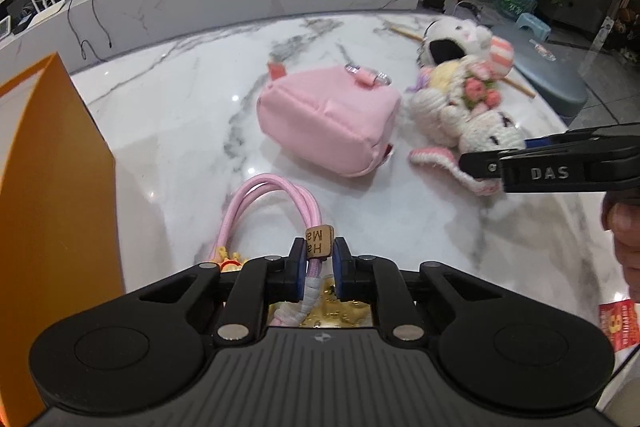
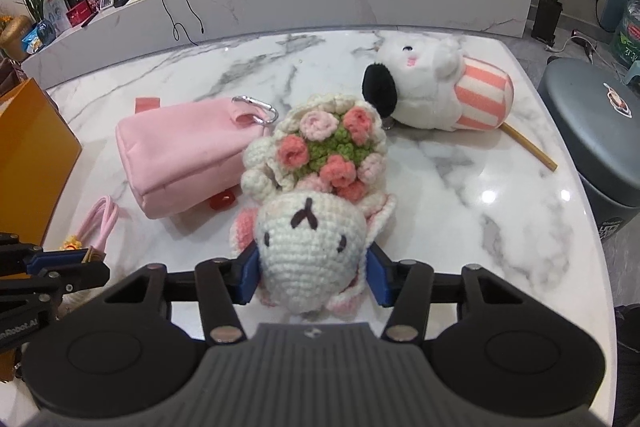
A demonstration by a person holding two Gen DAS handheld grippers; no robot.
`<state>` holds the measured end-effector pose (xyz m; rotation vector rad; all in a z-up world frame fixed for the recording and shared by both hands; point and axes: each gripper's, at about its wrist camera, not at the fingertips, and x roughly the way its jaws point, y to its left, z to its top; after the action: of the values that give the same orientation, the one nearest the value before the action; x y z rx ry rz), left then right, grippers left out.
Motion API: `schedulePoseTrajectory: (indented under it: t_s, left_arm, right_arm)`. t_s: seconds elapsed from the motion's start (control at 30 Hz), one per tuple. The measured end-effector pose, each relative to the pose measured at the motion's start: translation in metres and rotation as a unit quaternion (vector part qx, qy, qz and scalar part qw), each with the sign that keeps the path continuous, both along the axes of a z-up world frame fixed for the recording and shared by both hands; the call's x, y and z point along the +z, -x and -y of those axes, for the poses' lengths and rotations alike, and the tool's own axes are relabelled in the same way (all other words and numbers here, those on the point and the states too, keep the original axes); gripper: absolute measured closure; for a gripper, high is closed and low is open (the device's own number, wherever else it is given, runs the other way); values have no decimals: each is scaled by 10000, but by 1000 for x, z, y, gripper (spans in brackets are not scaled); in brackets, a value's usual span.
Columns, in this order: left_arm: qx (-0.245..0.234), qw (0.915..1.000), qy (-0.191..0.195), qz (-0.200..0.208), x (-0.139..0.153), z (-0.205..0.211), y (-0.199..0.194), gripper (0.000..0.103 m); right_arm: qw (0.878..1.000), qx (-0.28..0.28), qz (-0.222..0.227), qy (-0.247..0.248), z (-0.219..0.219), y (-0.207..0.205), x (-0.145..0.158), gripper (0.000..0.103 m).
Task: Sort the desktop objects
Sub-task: 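Grasp pink keychain strap with left tool while right tool grasps white crocheted bunny, then lift pink strap with left tool while right tool carries bunny toward white box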
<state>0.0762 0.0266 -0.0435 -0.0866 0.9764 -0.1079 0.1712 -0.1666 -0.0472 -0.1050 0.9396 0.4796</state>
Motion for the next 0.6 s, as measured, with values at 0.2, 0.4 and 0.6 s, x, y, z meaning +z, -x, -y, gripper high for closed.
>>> schedulePoseTrajectory:
  t_s: [0.2, 0.4, 0.6]
  left_arm:
    - [106, 9994, 239, 246, 17, -6, 8, 90]
    - [218, 9978, 424, 451, 34, -17, 16, 91]
    - [304, 9949, 677, 690, 53, -26, 23, 92]
  right_arm:
    - [9998, -12, 131, -163, 4, 2, 15, 49]
    - [9990, 1, 311, -312, 7, 8, 32, 50]
    - [9981, 21, 484, -377, 10, 17, 46, 50]
